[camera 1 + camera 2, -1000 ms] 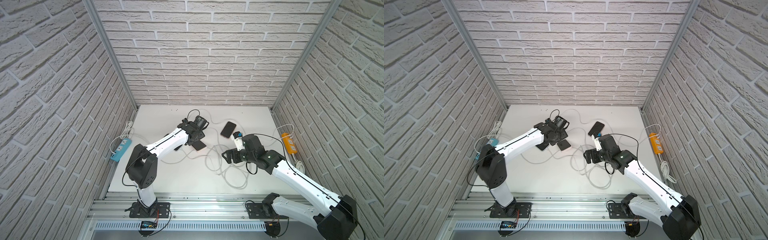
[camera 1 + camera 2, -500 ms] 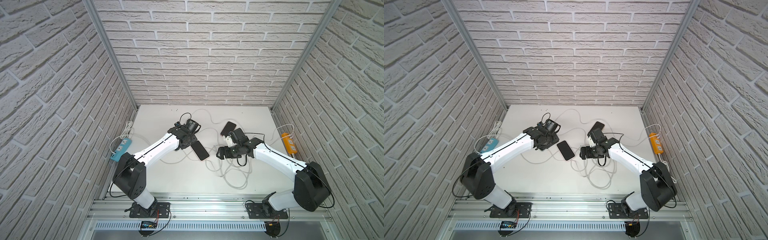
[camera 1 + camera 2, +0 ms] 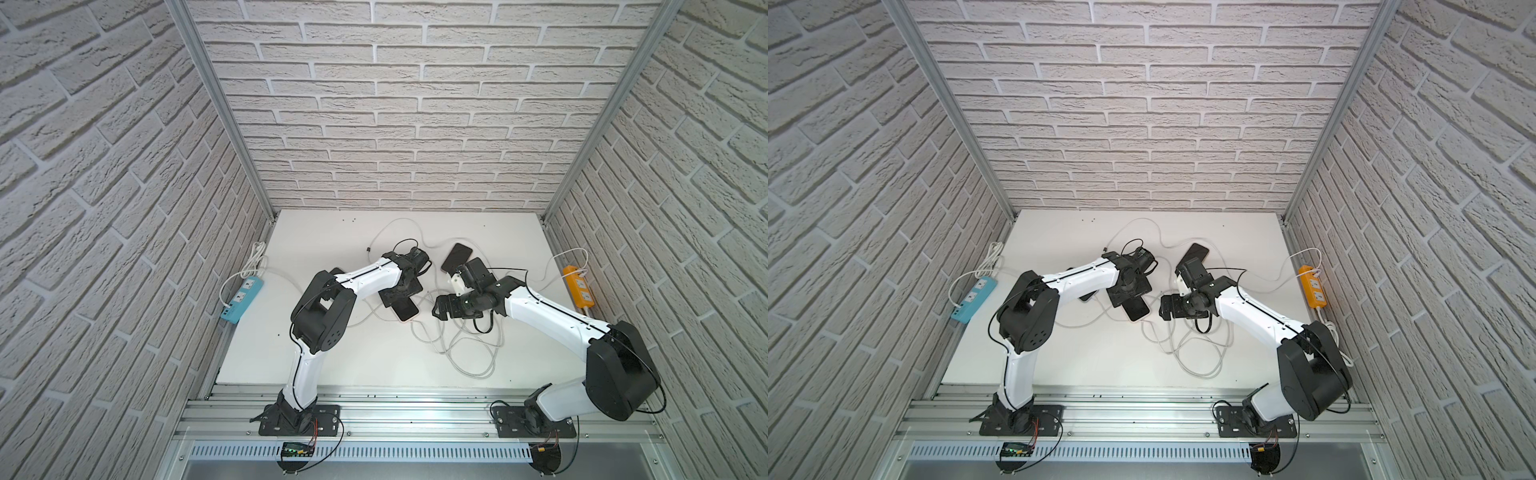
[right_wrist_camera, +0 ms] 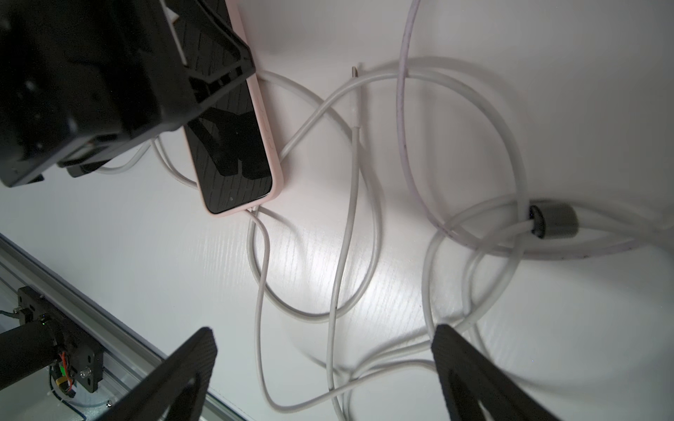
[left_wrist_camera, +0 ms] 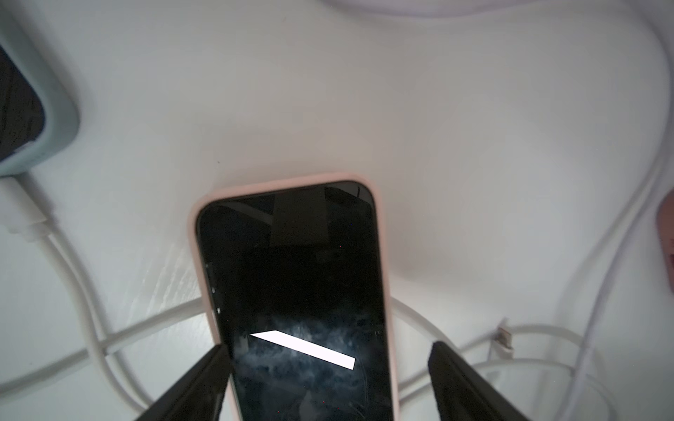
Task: Plug the charging cable into the phone
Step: Pick up the phone at the center of the board.
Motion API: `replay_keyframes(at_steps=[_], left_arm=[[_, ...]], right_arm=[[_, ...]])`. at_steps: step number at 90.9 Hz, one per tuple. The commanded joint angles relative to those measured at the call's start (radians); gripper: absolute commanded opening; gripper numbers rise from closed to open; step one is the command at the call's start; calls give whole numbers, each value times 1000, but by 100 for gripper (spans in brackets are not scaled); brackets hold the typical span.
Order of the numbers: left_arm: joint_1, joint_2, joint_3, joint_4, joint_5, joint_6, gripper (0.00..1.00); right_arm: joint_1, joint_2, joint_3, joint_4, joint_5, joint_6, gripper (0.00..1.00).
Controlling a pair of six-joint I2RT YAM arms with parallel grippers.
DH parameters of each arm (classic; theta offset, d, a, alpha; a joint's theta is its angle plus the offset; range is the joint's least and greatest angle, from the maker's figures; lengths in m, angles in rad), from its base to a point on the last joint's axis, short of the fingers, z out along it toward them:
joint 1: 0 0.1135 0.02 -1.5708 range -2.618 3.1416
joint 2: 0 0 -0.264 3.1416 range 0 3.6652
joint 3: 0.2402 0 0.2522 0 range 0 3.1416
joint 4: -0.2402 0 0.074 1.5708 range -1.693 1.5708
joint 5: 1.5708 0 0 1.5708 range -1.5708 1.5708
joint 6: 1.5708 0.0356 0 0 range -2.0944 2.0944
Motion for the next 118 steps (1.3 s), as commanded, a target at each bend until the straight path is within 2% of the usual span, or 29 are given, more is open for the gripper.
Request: replay_keyframes(at_steps=[1, 9, 29, 34, 42, 47, 67, 118], left_arm=[[5, 17, 10, -30, 16, -12, 91], [0, 35, 17, -25, 21, -11, 94], [-2, 25, -20, -20, 25, -24, 94], [-14, 8, -8, -51, -18, -25, 94], [-65, 9, 90, -172, -162, 12, 94], [-79, 21, 143, -221, -191, 25, 95], [-80, -30, 39, -127, -145, -32, 95], [-35, 34, -56, 27, 15, -89, 96]], right_arm=[[3, -24, -18, -3, 3, -13, 96], [3, -21, -20, 1, 1, -12, 96], [2, -16, -27, 2, 1, -17, 96], [2, -16, -29, 5, 2, -20, 96], [1, -15, -36, 12, 1, -18, 96], [1, -13, -41, 18, 1, -15, 96], [2, -24, -53, 21, -1, -11, 96], [1, -43, -71, 13, 7, -27, 97]])
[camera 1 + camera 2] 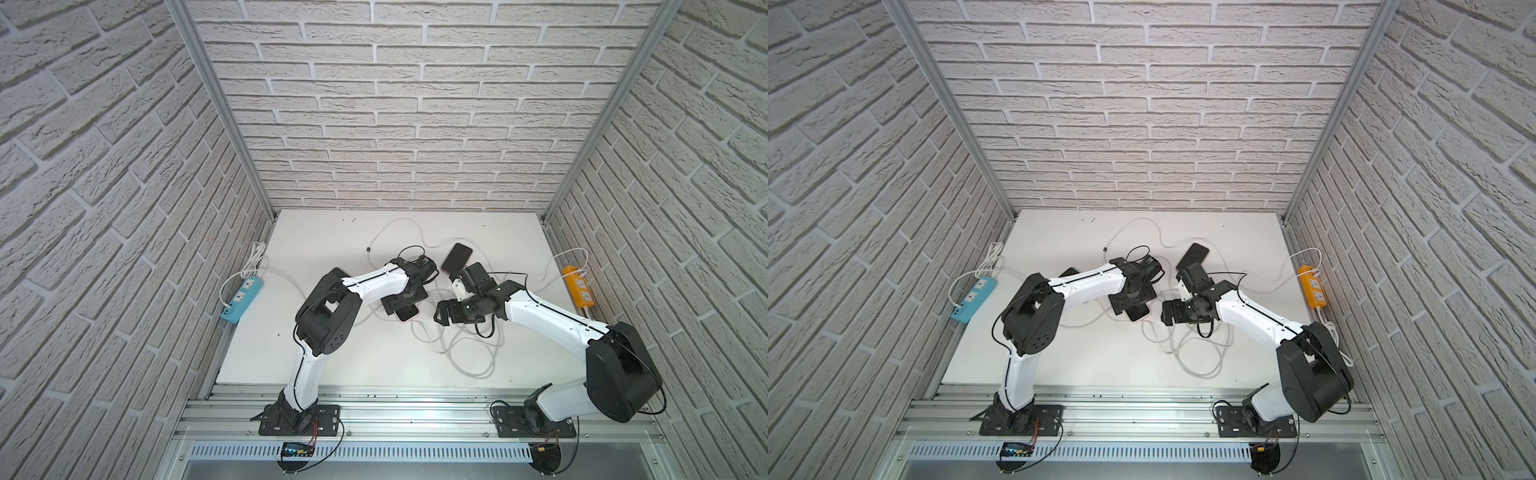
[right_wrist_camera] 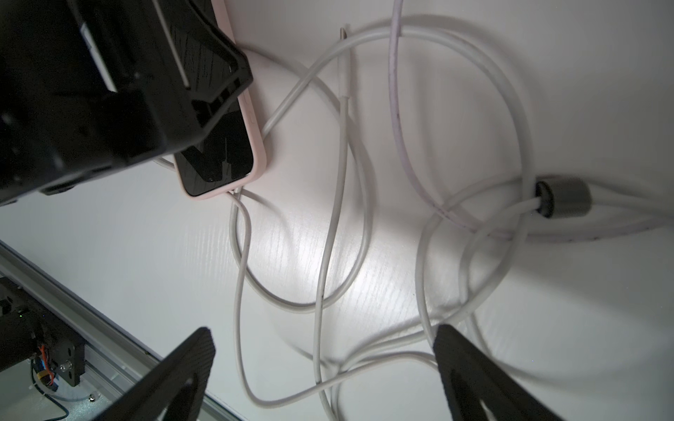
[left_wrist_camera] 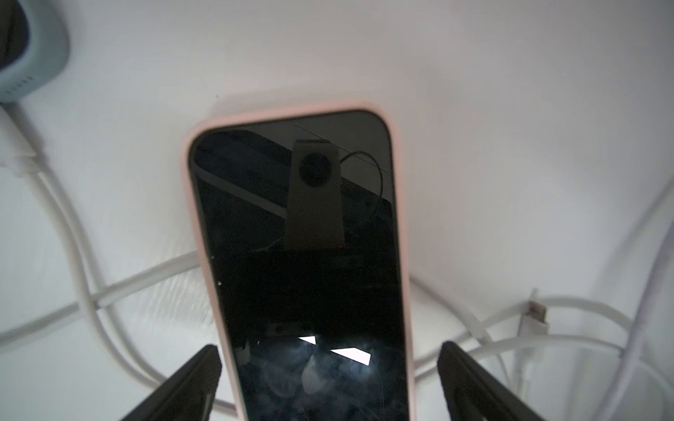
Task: Plug the charging cable into the phone
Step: Pick up the phone at the center of the board.
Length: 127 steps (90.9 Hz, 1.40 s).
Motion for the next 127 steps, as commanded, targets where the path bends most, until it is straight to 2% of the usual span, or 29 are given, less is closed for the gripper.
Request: replay_keyframes(at_steps=[1, 17, 38, 50, 62, 78, 89, 104, 127], left_arm=[[24, 30, -40, 42, 50, -22, 96], [33, 33, -76, 62, 48, -37, 94], [41, 65, -25, 21, 36, -33, 82], [48, 69, -20, 23, 39, -30, 67], [53, 53, -33, 32, 39, -22, 47], [66, -7, -70, 64, 59, 13, 17], [84, -75, -95, 68, 72, 39, 0], [111, -201, -149, 71, 71, 64, 0], [133, -338, -219, 77, 61, 75, 0]], right_arm=[[1, -35, -20, 1, 6, -10, 97], [1, -34, -26, 7, 7, -12, 98], [0, -13, -11, 10, 3, -8, 94], [0, 9, 17, 7, 0, -8, 90], [0, 61, 45, 21, -9, -8, 82], [0, 179, 146, 26, -32, 1, 67], [0, 274, 224, 19, -43, 17, 57], [0, 393, 335, -21, -36, 22, 42], [0, 472, 423, -69, 40, 32, 36]])
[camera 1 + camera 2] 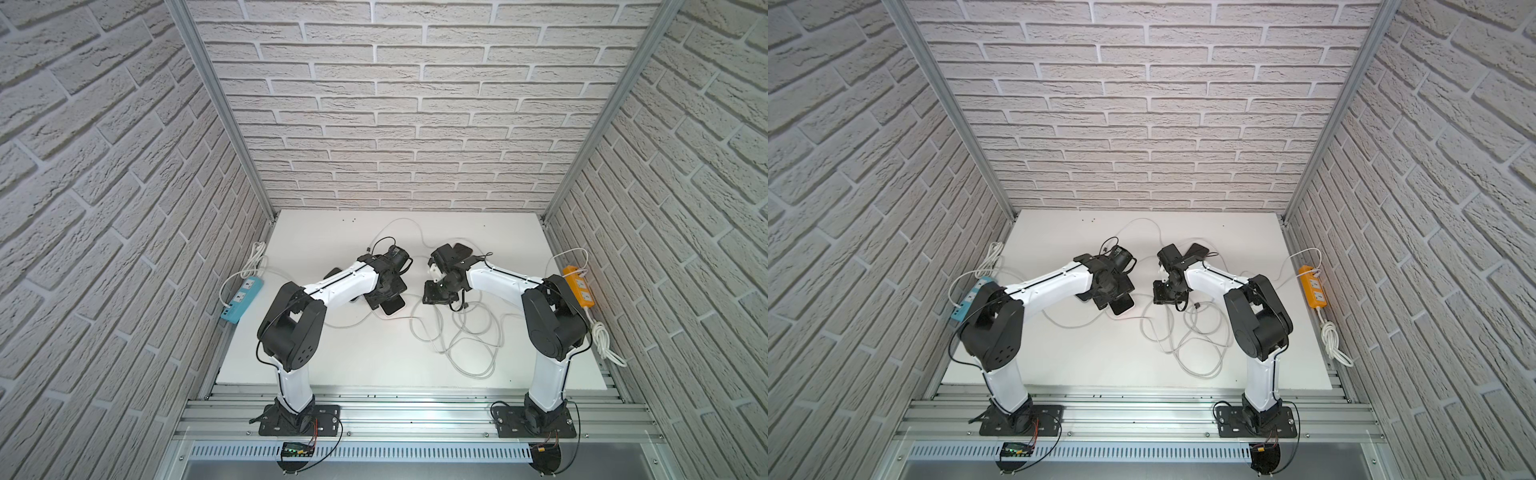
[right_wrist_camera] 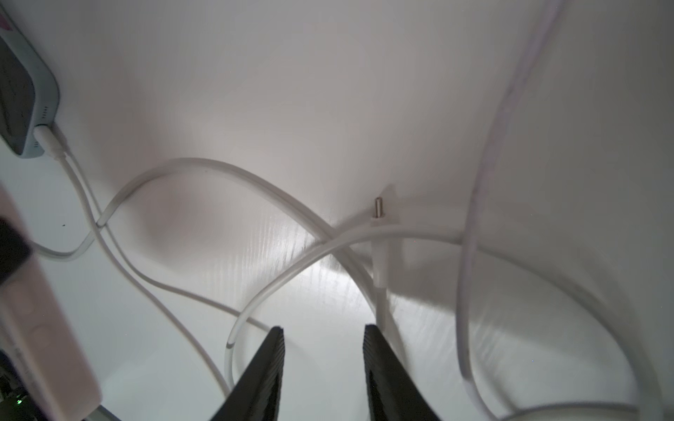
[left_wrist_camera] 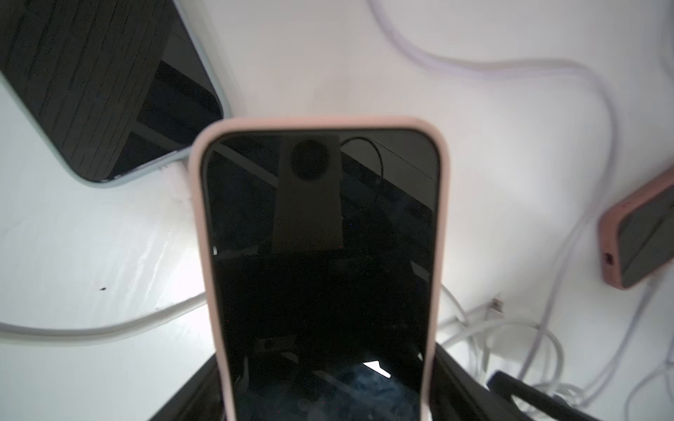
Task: Plug the charging cable into the phone
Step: Pick up the phone at the center of the board, then pick up the charging cable from the center of the board.
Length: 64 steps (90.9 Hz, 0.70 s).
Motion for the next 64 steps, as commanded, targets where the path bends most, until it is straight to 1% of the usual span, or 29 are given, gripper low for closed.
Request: replay_keyframes(at_steps=[1, 23, 35, 42, 50, 64], left_arm=[[3, -64, -19, 9, -19, 24, 0], [4, -101, -53, 16, -20, 20, 0], [3, -107, -68, 22, -15, 16, 0], [3, -109, -71, 20, -18, 17, 0], [3, -114, -77, 18, -20, 18, 0], [3, -119, -84, 14, -22, 18, 0]], right_arm=[[0, 5, 26, -43, 46, 10, 36], [0, 7, 36, -53, 105, 2, 34], [-2, 52, 92, -75, 113, -8, 32], [-2, 103, 121, -81, 115, -5, 30], [1, 140, 153, -98, 103, -6, 26], [5, 156, 159, -117, 151, -14, 25]])
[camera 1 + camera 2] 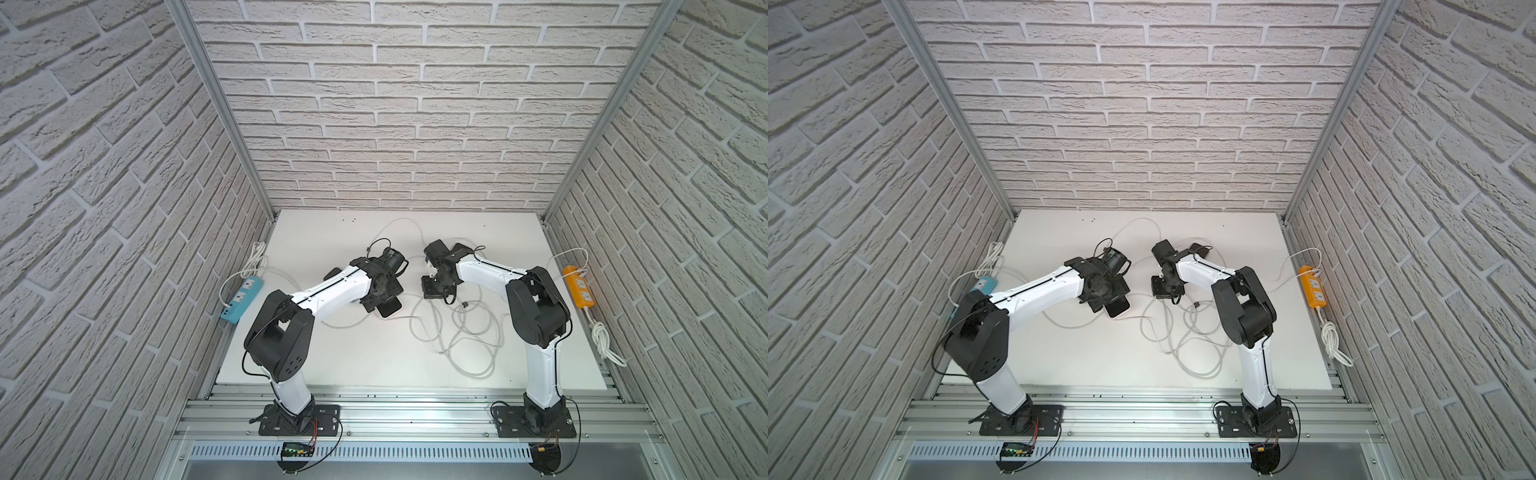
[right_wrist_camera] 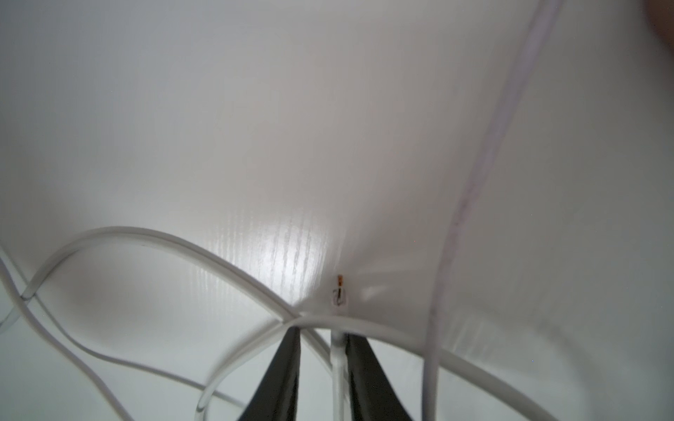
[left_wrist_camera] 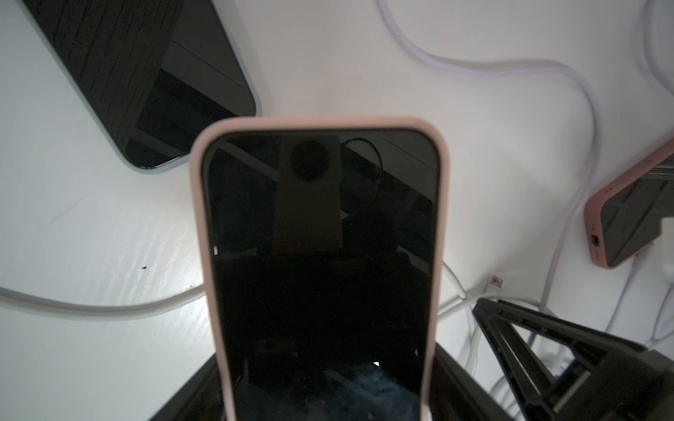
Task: Plug the charging cable into the phone
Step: Pick up the charging cable from the center of the board.
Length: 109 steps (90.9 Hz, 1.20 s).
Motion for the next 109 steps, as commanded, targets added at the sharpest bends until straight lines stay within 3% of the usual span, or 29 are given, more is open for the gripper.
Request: replay_keyframes(at_steps=[1, 27, 50, 58, 83, 109], left_arm=[[1, -47, -13, 10, -20, 10, 0], [1, -48, -21, 13, -18, 9, 0], [2, -58, -26, 6, -24, 10, 0], [2, -61, -25, 6, -26, 10, 0], [7, -81, 4, 14, -19, 22, 0], [20, -209, 1, 100, 16, 112, 0]], right_arm=[[5, 18, 1, -42, 53, -11, 25], [5, 11, -15, -56, 119, -12, 21], [5, 10, 6, -86, 122, -25, 4], [5, -42, -28, -71, 105, -34, 3], [5, -364, -236, 83, -217, -71, 3], [12, -637, -455, 317, -581, -88, 3]])
